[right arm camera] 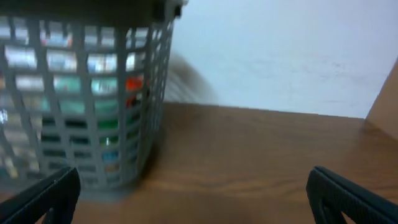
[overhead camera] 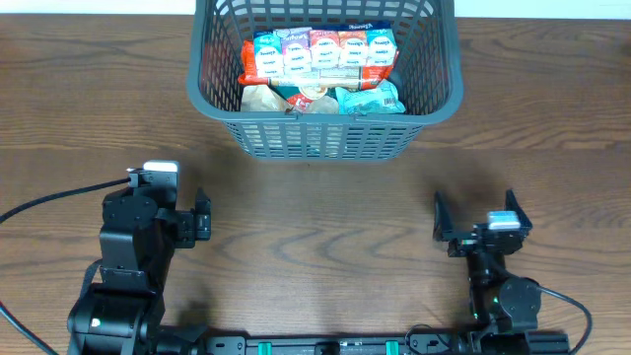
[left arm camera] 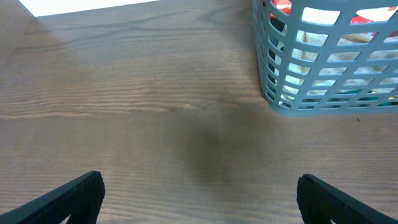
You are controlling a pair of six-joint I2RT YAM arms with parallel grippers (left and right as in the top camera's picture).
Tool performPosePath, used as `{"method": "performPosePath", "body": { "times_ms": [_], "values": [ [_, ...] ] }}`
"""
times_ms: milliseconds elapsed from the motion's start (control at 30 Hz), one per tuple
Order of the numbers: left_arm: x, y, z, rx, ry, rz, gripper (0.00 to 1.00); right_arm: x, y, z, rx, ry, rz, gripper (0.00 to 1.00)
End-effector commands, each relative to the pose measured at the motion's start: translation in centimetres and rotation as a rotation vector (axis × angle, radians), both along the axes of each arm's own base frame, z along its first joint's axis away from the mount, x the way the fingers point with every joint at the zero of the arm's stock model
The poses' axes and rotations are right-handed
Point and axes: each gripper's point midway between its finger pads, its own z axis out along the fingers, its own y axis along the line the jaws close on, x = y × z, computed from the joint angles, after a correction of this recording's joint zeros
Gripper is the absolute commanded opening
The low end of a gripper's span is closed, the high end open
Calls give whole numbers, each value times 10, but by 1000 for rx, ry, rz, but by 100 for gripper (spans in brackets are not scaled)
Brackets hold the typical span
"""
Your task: Pack container
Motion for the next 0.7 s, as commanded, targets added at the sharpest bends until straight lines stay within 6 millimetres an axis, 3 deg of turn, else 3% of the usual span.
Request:
{"method": "performPosePath", "body": {
  "times_ms": [0,67,667],
  "values": [
    [0,4,1,-1,-2,21,99,-1,5,-8,-105,24,34,99],
    [0,4,0,0,-2,21,99,-1,5,-15,-106,53,36,99],
    [0,4,1,0,-2,21,99,-1,5,-15,-106,52,36,99]
  ]
}}
